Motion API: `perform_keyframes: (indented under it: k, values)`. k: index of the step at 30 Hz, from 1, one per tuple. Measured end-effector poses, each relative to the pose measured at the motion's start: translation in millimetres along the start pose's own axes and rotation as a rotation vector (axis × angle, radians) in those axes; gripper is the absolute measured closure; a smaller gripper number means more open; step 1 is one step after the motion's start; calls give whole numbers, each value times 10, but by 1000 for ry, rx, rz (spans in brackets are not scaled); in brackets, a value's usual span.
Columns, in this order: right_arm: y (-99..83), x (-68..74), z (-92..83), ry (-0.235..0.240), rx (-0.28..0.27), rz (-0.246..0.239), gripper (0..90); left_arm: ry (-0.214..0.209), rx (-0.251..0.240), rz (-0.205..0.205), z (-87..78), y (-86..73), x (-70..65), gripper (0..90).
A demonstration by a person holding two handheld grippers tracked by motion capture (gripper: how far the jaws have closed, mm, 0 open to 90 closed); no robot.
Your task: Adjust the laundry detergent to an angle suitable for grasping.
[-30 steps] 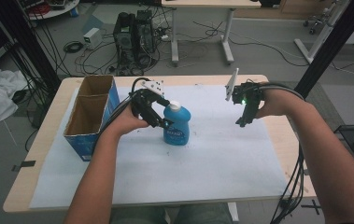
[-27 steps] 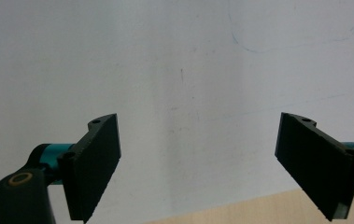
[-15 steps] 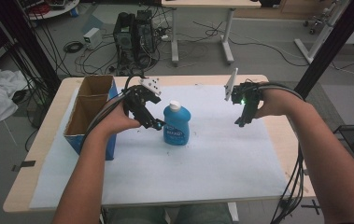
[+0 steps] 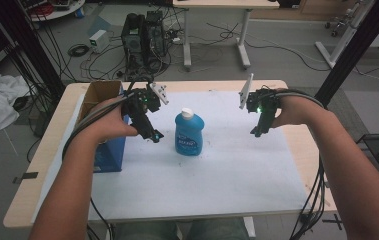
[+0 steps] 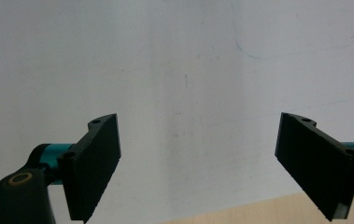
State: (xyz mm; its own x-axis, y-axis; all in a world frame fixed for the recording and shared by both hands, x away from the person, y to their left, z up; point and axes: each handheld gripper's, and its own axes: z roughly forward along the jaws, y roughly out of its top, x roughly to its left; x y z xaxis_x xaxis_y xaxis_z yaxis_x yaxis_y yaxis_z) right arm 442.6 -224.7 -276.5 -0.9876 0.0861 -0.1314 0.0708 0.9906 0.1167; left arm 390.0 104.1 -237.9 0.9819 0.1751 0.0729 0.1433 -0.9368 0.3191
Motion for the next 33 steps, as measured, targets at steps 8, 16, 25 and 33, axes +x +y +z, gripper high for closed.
perform_keyframes:
  k: [8, 16, 25, 33]
  values:
    - [20, 4, -17, -19, 19, -58, 133, -38, 162, -2, -43, 35, -10, 64]
    - [36, 31, -18, -14, 23, -49, 133, -77, 242, 8, -64, 65, -42, 64]
    - [97, 48, 4, -15, 21, -63, 133, -70, 300, 25, -43, 80, -100, 54]
    - [116, 69, 3, -14, 25, -59, 132, -75, 333, 22, -8, 42, -119, 33]
